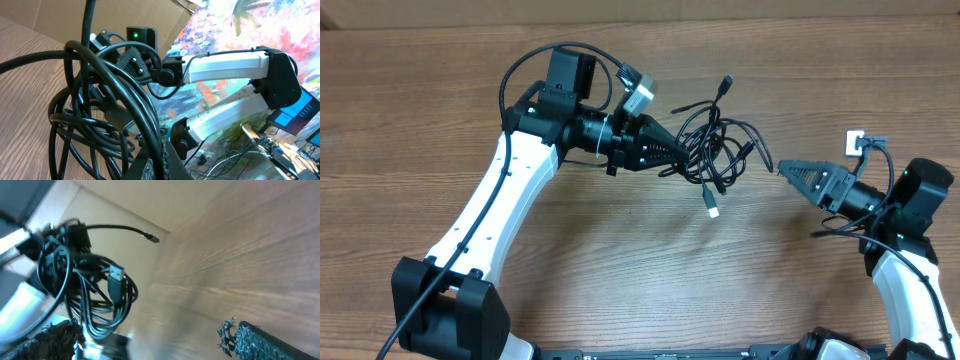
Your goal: Untangle cables
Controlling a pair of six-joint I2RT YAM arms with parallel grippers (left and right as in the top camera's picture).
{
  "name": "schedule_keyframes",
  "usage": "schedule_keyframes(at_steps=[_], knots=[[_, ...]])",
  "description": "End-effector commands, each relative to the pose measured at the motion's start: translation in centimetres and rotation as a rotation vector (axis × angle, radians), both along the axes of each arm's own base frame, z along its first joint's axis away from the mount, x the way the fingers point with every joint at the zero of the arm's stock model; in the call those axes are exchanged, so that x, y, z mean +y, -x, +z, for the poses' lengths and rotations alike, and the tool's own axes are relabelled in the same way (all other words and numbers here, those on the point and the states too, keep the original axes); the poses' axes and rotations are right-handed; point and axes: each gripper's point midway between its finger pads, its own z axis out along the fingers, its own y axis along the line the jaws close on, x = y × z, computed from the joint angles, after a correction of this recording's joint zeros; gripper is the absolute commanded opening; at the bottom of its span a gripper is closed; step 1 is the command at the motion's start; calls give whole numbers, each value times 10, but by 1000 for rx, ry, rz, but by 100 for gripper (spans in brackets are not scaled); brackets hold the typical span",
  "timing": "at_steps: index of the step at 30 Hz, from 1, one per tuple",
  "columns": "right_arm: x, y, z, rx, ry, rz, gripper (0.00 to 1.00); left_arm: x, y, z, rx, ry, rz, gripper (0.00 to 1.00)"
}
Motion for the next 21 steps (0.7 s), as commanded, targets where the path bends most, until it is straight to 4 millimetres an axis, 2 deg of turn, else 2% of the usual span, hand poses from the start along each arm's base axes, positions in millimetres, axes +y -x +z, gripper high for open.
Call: schedule_keyframes(at_steps=[1, 8, 14, 16, 21], knots=[[2, 3, 11, 120, -95, 10, 100, -2, 6, 8, -18, 50, -43, 5], [23, 1, 17, 132, -101, 55, 99, -12, 8, 13, -83, 71, -74, 5], [40, -1, 26, 120, -101, 87, 89, -20, 7, 20, -119, 82, -92, 5], [43, -1, 29, 116, -107, 93, 85, -21, 4, 19, -117, 68, -77, 4], [47, -1, 37, 102, -116, 108, 84, -24, -5, 12, -122, 20, -22, 5]])
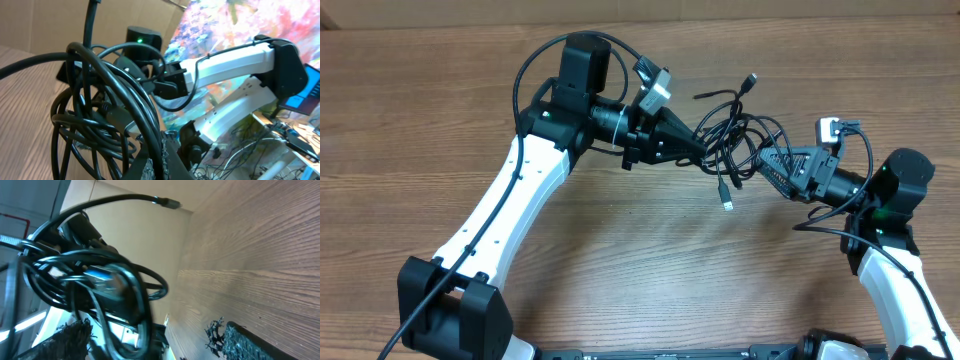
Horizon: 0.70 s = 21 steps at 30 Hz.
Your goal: Untangle cables
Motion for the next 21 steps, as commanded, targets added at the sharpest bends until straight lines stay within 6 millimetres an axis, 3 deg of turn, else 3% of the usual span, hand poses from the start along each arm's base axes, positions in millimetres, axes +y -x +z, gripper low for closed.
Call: schedule_keyframes(at_steps=[1, 10, 11, 13, 21], knots=[[5, 2, 9, 11, -14, 10, 84, -3, -5, -3, 15, -24, 22, 5], [25, 3, 23, -45, -19, 45, 79, -6, -11, -1, 10, -33, 46, 5], [25, 2, 23, -43, -19, 39, 73, -6, -11, -1, 13, -34, 46, 5], [24, 2, 23, -44, -19, 38, 50, -6, -11, -1, 14, -34, 46, 4], [25, 2, 23, -44, -19, 41, 16, -9, -11, -3, 11, -44, 54, 4]])
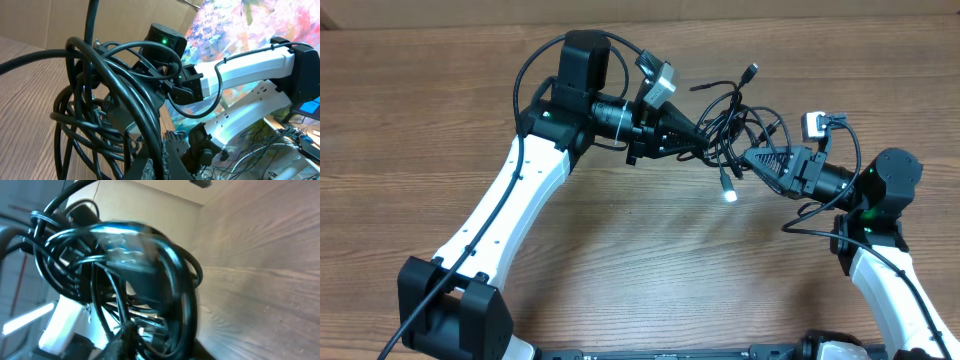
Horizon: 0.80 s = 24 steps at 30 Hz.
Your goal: Untangle cables
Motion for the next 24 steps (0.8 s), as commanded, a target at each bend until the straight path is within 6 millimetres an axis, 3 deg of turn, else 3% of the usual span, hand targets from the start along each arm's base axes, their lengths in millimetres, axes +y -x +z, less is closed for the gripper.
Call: schedule_keyframes(at_steps=[1, 2, 10, 15, 20, 24], knots=[[1, 1, 8, -30, 4, -3, 9, -5, -2, -3, 14, -22, 15, 5], [1, 1, 8, -33, 5, -3, 4, -6, -4, -5, 22, -34, 29, 4], [-9, -6, 6, -92, 39, -53, 4, -5, -9, -12, 61, -72, 70, 4], [-37, -19, -3, -73, 60, -165, 4, 5, -45, -46, 179, -255, 315, 4], [-69, -25, -26, -2, 97, -276, 4, 39, -83, -90, 323, -476, 634, 4], [-90, -26, -38, 19, 123, -341, 4, 65, -94, -116, 368, -613, 799, 4]])
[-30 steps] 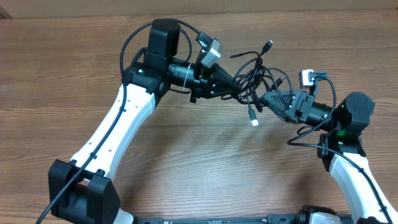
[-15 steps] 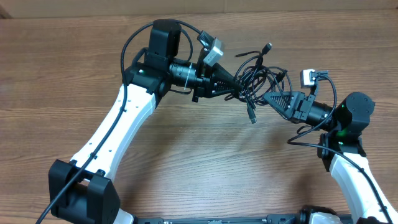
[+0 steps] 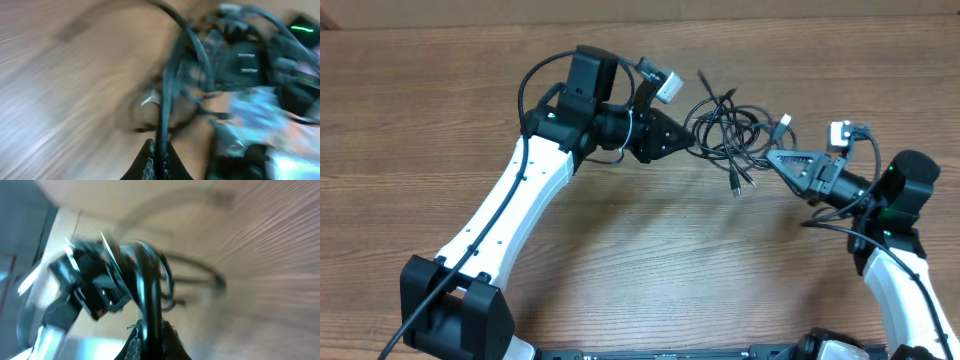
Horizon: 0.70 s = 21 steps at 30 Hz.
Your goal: Untangle cables
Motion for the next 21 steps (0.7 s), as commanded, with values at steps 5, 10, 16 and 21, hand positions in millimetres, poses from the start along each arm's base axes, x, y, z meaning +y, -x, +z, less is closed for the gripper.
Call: schedule_keyframes(at_steps=[5, 10, 16, 21], knots=[[-55, -13, -6, -61, 103, -203, 4, 87, -41, -62, 77, -434, 436, 4], [-58, -13, -9, -48, 107, -219, 4, 103, -40, -71, 98, -514, 500, 4], [-63, -15, -17, -10, 119, -254, 4, 131, -37, -82, 151, -630, 631, 4], [-67, -16, -25, 33, 124, -286, 4, 152, -29, -89, 187, -724, 705, 4]])
